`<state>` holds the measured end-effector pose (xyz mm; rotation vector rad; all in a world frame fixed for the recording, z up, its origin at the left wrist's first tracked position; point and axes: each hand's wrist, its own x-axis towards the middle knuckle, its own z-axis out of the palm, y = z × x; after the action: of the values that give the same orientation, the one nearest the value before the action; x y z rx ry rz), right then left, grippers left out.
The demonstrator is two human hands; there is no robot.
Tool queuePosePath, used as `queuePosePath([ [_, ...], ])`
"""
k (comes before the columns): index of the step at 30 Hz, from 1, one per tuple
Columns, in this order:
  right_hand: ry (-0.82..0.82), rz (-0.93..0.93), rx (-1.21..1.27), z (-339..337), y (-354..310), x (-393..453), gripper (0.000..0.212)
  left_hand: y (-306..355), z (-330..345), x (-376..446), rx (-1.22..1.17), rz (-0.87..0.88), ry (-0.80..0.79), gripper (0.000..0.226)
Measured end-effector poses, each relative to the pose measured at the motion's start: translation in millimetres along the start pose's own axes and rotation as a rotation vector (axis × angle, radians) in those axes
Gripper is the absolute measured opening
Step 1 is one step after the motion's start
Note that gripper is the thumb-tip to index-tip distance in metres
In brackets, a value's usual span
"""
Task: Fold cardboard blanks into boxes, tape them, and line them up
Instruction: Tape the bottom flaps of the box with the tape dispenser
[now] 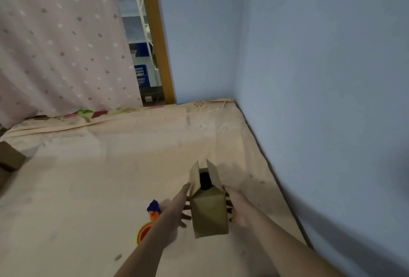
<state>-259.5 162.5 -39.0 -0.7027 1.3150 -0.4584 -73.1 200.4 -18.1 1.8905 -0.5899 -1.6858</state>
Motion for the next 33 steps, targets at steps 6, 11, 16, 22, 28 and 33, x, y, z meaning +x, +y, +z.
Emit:
queuePosePath([
  [6,0.016,-0.002,-0.067,4,-13,2,0.031,-1,10,-1,0.104,0.129,0.061,0.045],
  [11,0.072,0.100,-0.253,6,12,1,0.048,-22,15,10,0.281,0.056,0.032,0.071],
  [16,0.093,-0.023,-0.334,15,10,-5,0.069,-22,27,16,0.477,0.114,0.140,0.074],
  [22,0.128,-0.130,-0.447,11,15,1,0.062,-22,21,22,0.314,0.109,0.096,0.068],
  [28,0.195,-0.115,-0.354,-3,1,-13,0.057,-30,-4,23,-0.071,0.076,0.055,0.039],
  [33,0.284,-0.127,-0.372,-16,11,-5,0.053,-43,-3,21,-0.197,-0.051,0.142,0.034],
])
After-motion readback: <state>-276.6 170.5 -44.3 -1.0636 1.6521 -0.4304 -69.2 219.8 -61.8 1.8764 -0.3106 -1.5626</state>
